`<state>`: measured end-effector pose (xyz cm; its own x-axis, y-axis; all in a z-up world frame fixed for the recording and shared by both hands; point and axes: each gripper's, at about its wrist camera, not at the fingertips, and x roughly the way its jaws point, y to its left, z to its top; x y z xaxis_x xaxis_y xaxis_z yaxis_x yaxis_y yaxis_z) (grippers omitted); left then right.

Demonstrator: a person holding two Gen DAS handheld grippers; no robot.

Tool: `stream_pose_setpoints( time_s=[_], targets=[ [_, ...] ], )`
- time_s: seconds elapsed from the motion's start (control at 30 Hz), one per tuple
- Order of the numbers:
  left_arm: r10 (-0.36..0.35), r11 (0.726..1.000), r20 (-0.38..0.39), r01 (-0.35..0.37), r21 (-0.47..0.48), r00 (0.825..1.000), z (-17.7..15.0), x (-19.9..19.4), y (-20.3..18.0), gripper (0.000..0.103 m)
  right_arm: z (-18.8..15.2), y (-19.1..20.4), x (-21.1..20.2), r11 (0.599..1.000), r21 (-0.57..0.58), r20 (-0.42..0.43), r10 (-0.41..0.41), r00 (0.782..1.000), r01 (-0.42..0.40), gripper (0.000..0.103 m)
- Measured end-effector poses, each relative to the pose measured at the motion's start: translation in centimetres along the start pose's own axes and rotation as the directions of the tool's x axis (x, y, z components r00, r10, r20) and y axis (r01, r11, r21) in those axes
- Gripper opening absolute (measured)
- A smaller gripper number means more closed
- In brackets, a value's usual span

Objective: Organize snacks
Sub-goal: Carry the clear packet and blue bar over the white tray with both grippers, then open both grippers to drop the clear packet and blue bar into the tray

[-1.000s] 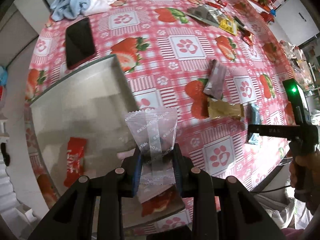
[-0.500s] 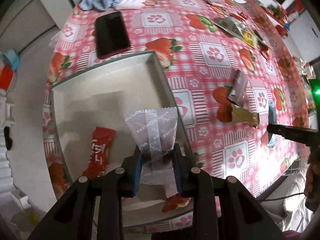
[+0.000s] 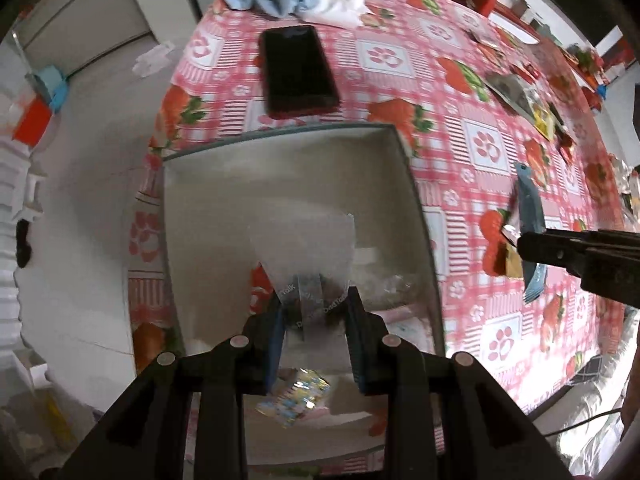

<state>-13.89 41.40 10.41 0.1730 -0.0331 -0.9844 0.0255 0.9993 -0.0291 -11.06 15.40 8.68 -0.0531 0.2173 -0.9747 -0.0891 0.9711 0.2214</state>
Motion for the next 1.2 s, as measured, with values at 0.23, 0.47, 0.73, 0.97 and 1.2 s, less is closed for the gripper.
stream_pose_setpoints(
  time_s=[0.23,0.47,0.73,0.97,1.2],
  targets=[
    [0.014,1.000,-0.022,-0.015,-0.023,1.000,0.8,1.2,1.7,0.031,1.3,4.4,1.4,0.997,-0.070,-0.038,0.031,0.999,-0.034,0.025],
    [0.018,0.999,-0.054,-0.020,-0.035,0.998,0.8,2.7,2.4,0.031,2.3,7.2,3.7,0.994,-0.096,-0.086,0.039,0.996,-0.047,0.025],
    [0.023,0.999,-0.089,-0.025,-0.026,0.996,0.4,3.8,3.2,0.031,2.6,8.5,6.0,0.994,-0.096,-0.136,0.030,0.990,-0.043,0.026],
    [0.040,0.999,-0.089,-0.042,-0.022,0.995,0.3,4.2,3.5,0.053,2.9,9.1,7.1,0.995,-0.095,-0.148,0.016,0.989,-0.030,0.026],
    [0.061,0.998,-0.078,-0.063,-0.022,0.995,-0.1,3.9,3.7,0.077,2.9,8.4,7.1,0.998,-0.066,-0.148,0.010,0.989,-0.020,0.033]
  ],
)
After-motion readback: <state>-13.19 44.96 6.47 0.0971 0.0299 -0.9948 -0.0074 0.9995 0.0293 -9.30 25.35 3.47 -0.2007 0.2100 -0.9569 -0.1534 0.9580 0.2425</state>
